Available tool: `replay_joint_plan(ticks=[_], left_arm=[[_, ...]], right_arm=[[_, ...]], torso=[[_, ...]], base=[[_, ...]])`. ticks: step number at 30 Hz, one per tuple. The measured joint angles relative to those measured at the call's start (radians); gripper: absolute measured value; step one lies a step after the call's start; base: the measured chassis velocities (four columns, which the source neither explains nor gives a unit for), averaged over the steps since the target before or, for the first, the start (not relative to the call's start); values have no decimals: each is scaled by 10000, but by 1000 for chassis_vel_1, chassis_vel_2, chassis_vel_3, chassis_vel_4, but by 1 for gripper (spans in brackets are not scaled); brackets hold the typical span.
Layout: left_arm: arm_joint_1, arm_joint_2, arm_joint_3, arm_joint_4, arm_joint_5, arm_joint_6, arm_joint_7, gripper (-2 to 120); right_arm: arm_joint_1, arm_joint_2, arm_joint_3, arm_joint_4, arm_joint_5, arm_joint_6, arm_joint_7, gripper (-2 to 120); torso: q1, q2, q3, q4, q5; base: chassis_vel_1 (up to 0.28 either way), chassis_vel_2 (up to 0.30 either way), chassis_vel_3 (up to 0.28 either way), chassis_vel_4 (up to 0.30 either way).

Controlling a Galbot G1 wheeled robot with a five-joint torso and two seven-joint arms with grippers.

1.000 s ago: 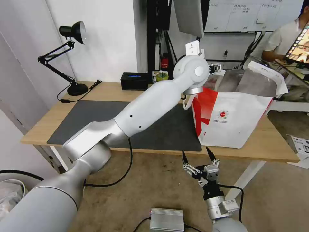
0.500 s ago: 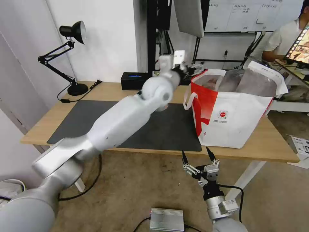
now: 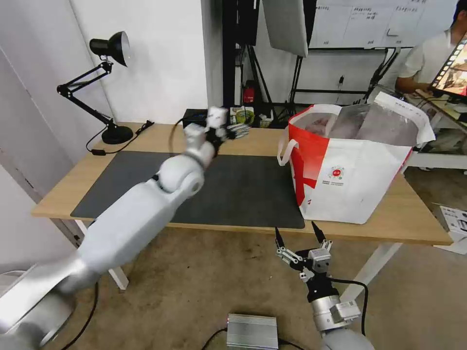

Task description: Pick up the trash from the table and place it into the takeout bag.

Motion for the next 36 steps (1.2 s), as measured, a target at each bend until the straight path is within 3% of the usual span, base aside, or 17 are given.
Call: replay_joint_plan(ticks=[6,12,19,22,25,28,36], left_arm=[[2682,159,-2058,-976,959,68,86,100],[4361,101,-3141,-1587,1590,-192,474,100],[6426,-487,-4781,-2695,2376,-219,785,100],[7959,-917,-6044,-3518,2938,-236,1083,100],[9017,-1373,-6665,-3978,3316,-384,1336,100],[9720,-1669,-7080,-4336,3537,-600,1505,100],[10165,-2028,-7257,-4322,3715,-763,1759,100]], right_arm=[[0,0,0,0,0,0,-1,100],[0,1,1,0,0,0,1,100],[0,0,0,0,0,0,-1,100],[0,0,1,0,-1,0,-1,100],[0,0,0,0,0,0,-1,100],[0,0,0,0,0,0,0,100],[1,0,0,0,0,0,0,100]], torso=[[-1,1,0,-1,4],[-1,0,0,-1,6],[0,1,-1,-3,6],[-1,1,0,-1,7],[-2,2,-1,0,1],[-3,2,0,3,8],[0,1,0,-4,5]], base=[[0,0,0,0],[0,0,0,0],[0,0,0,0],[0,0,0,0],[0,0,0,0],[0,0,0,0],[0,0,0,0]])
